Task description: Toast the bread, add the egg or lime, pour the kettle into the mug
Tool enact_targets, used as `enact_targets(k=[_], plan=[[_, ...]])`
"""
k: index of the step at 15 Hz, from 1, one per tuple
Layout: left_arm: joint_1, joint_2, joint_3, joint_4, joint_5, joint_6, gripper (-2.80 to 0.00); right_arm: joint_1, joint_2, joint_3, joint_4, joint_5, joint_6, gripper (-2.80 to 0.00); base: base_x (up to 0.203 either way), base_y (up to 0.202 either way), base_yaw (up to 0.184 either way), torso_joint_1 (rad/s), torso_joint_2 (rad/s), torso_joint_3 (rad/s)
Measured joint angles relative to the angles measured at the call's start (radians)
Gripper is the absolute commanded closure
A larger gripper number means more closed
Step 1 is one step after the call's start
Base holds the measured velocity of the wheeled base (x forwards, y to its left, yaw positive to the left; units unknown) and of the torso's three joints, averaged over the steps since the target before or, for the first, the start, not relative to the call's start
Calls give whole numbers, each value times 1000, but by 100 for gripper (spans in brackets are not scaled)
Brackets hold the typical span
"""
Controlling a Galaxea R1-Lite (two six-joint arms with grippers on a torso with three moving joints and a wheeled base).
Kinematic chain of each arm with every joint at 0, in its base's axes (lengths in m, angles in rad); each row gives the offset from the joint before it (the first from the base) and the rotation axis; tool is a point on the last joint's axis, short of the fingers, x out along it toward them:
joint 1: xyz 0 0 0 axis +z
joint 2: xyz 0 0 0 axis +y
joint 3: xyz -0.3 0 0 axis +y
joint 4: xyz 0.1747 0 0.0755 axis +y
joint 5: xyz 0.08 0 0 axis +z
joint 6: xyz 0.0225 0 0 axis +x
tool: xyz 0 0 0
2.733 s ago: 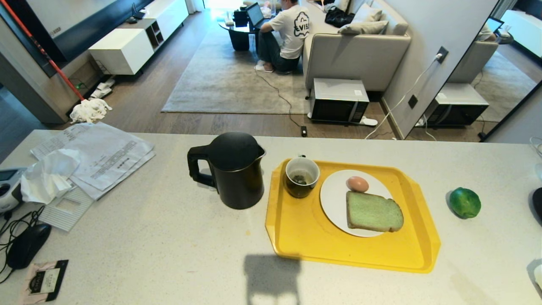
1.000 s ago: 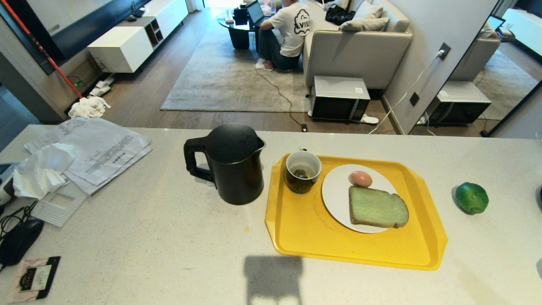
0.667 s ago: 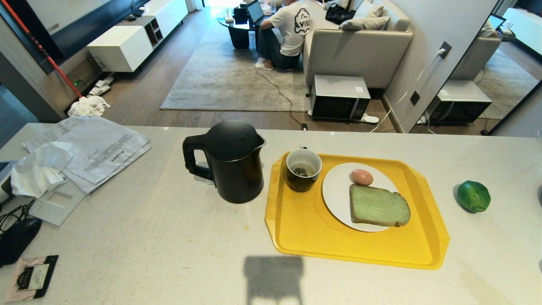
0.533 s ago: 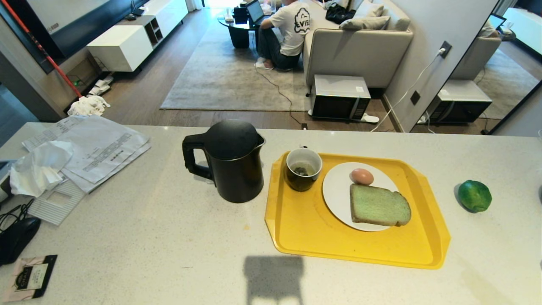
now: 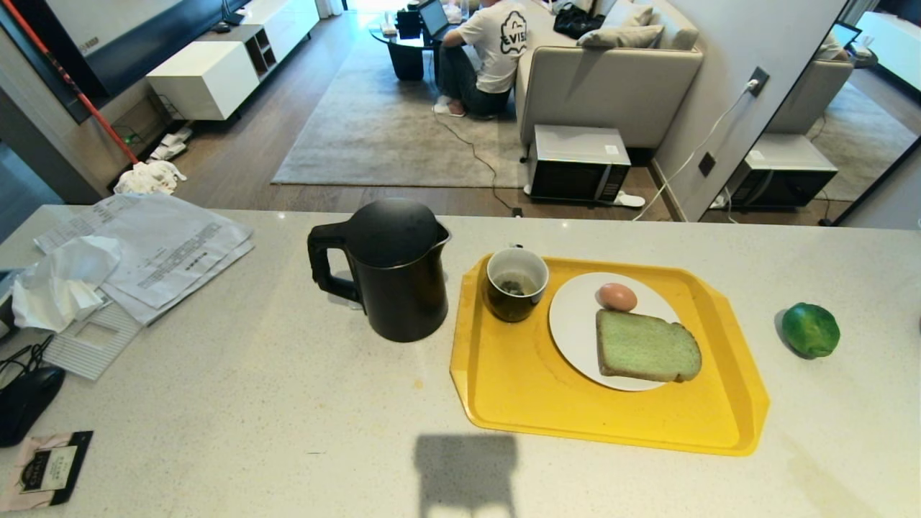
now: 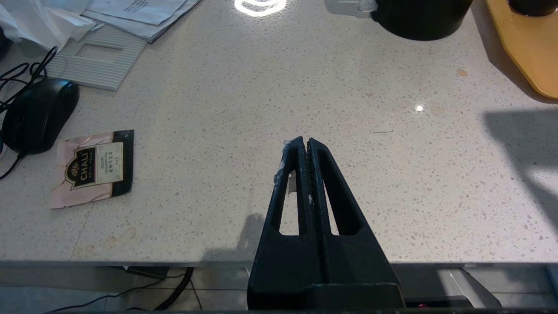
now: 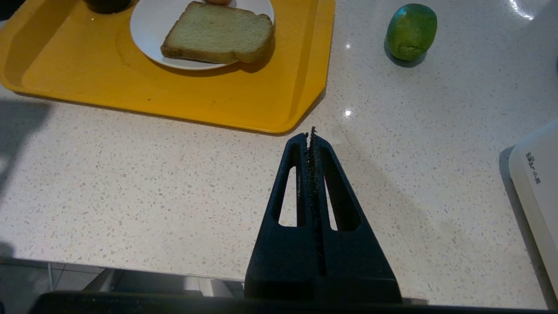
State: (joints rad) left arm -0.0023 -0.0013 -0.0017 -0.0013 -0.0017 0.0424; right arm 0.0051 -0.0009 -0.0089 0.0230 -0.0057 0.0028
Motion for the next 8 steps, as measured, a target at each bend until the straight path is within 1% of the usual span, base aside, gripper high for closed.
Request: enact_targets(k=[8], plan=[[0,0,0,0,0,0,0,0,0,0,0,0,-1,0,0,0,0,0,0,0]])
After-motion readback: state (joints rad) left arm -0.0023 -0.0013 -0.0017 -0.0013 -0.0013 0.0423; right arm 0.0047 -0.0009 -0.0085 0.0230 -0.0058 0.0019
